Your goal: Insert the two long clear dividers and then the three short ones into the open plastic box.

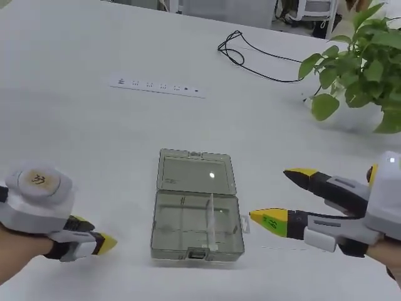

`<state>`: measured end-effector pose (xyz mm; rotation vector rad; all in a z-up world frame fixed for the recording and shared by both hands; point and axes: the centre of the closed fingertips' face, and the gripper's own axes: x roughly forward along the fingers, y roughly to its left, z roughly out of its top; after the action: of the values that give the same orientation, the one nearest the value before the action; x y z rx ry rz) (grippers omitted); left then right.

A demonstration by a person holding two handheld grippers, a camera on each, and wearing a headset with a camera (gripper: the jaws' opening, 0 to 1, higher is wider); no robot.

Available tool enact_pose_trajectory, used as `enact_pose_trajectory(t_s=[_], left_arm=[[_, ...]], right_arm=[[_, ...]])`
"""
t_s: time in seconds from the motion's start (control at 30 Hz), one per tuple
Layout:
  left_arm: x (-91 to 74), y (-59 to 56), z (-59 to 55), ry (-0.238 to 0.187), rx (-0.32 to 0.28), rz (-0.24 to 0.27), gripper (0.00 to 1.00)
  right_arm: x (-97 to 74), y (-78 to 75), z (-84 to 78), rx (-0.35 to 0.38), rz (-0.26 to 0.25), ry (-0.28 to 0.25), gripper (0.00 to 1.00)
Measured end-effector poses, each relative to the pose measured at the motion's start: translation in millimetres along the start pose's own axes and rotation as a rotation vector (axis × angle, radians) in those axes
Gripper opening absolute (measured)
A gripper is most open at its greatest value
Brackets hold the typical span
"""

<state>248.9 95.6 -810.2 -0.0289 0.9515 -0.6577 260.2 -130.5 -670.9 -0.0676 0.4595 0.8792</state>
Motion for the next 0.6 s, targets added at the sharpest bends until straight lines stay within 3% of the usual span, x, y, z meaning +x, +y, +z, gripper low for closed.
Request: enact_pose_trajectory(t_s=[0.2, 0.37, 0.5, 0.6], left_arm=[[-16.4, -11.7, 24.7, -0.106, -0.052, -0.036, 0.31], [-28.3, -31.9, 52.7, -0.2, -0.059, -0.088, 0.31], [-32.9, -51.2, 74.8, -0.265, -0.042, -0.132, 0.31], [-34.4, -68.4, 88.8, -0.299, -0.029, -0.17, 0.31]], right_arm=[[0.6, 3.1, 1.4, 0.013, -0.003, 0.001, 0.72], [3.5, 11.0, 9.9, 0.038, -0.007, -0.024, 0.71], [8.6, 17.4, 15.9, 0.014, -0.009, -0.036, 0.66], [13.8, 20.8, 19.9, 0.063, -0.005, -0.043, 0.64]])
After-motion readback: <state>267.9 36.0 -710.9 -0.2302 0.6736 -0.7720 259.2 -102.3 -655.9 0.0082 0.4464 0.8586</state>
